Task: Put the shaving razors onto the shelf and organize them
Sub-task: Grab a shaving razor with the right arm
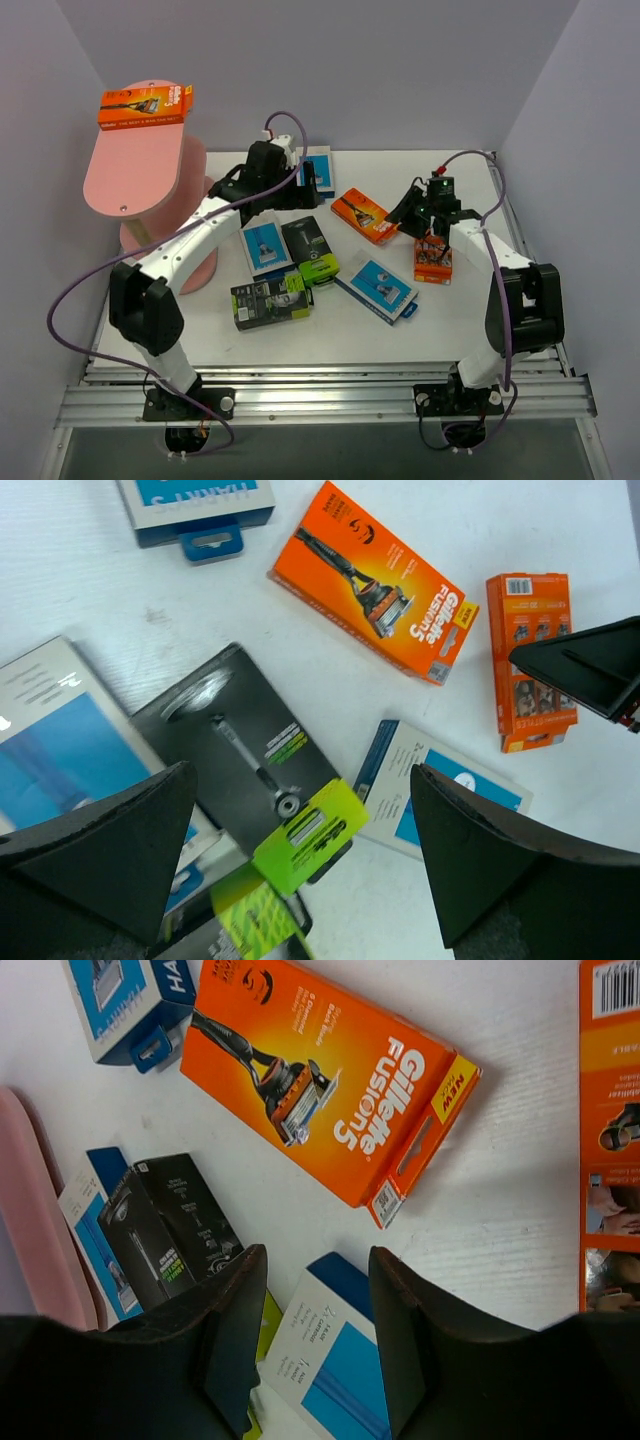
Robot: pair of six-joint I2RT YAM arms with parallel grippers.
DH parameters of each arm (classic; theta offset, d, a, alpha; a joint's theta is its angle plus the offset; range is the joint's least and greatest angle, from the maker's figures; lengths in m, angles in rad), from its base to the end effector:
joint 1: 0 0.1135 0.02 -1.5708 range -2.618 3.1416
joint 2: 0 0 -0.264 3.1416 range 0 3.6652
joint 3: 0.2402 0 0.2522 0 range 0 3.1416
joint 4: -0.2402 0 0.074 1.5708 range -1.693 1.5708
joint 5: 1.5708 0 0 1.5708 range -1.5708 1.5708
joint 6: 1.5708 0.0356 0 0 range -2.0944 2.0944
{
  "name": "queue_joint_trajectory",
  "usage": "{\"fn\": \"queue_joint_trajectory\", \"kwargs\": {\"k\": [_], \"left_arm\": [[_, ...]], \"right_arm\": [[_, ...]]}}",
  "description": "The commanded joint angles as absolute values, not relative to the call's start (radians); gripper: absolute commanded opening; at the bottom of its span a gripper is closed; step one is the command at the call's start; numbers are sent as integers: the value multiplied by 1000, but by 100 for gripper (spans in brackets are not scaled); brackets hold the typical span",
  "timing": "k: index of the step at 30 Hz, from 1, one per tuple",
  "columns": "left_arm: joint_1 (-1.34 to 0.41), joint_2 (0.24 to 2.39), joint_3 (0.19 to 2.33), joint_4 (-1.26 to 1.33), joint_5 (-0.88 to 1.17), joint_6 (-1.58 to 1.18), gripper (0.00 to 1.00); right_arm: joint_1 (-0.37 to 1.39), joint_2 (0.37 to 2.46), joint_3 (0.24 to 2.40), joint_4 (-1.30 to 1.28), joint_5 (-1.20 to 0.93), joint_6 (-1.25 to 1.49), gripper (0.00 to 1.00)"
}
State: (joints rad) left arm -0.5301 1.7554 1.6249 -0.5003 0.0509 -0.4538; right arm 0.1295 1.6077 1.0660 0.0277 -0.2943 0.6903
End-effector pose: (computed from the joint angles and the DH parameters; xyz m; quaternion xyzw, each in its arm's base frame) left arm 0.3508 -0.2077 0.3360 0.0455 0.8902 -0.2339 0.3883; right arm 0.3603 0.0573 0.2493 0.1654 0.8414 0.3149 0.4069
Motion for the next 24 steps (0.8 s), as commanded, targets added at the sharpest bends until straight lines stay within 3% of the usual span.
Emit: {"fn": "queue_joint_trajectory", "kwargs": {"k": [1, 10, 24], "left_arm": [[-535, 1632, 1568, -546, -40, -384, 97], [-508, 1415, 1376, -508, -101, -331, 94], [-532, 1275, 1209, -397, -141, -307, 94]], "right_arm": [[153, 1557, 1025, 46, -230, 716, 41], [192, 1611, 962, 113, -190, 761, 41], [193, 1698, 917, 198, -153, 787, 41]]}}
